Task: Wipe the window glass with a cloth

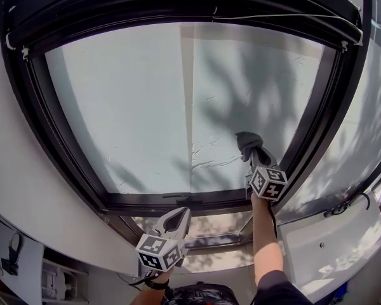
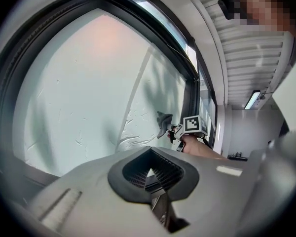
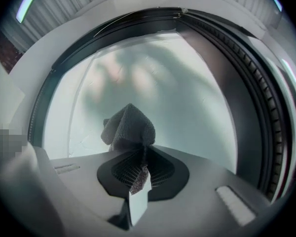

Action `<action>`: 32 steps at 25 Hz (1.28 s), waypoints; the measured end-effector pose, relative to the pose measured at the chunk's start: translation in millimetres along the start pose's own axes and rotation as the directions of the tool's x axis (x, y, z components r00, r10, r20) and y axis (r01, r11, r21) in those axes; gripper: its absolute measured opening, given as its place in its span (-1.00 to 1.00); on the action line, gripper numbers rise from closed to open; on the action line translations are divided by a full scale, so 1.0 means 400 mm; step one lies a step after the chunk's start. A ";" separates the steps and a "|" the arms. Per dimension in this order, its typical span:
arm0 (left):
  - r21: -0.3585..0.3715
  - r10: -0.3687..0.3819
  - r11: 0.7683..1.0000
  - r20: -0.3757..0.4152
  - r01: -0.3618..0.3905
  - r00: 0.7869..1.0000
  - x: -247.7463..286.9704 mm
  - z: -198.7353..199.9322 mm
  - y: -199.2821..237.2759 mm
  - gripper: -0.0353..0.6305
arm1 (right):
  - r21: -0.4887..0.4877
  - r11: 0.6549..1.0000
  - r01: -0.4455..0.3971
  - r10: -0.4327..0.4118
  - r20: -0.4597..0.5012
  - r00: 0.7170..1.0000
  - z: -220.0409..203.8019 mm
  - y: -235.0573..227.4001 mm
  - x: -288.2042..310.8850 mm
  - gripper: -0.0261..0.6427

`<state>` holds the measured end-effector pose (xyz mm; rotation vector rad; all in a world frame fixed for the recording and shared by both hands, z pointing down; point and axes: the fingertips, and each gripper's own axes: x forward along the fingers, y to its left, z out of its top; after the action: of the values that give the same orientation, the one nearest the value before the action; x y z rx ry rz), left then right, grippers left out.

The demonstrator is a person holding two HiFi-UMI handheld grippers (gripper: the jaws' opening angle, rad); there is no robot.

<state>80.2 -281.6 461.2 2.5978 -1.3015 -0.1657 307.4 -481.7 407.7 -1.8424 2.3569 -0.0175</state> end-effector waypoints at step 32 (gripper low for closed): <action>0.243 0.165 0.962 -0.150 -0.125 0.975 -0.130 0.041 0.173 -0.89 | -0.012 0.943 -0.333 0.333 0.041 0.942 -0.033 0.575 0.023 -0.87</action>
<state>-7.9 -282.7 462.9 2.6179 -1.5216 0.2426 82.0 -435.0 396.4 -1.4059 2.6060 0.0644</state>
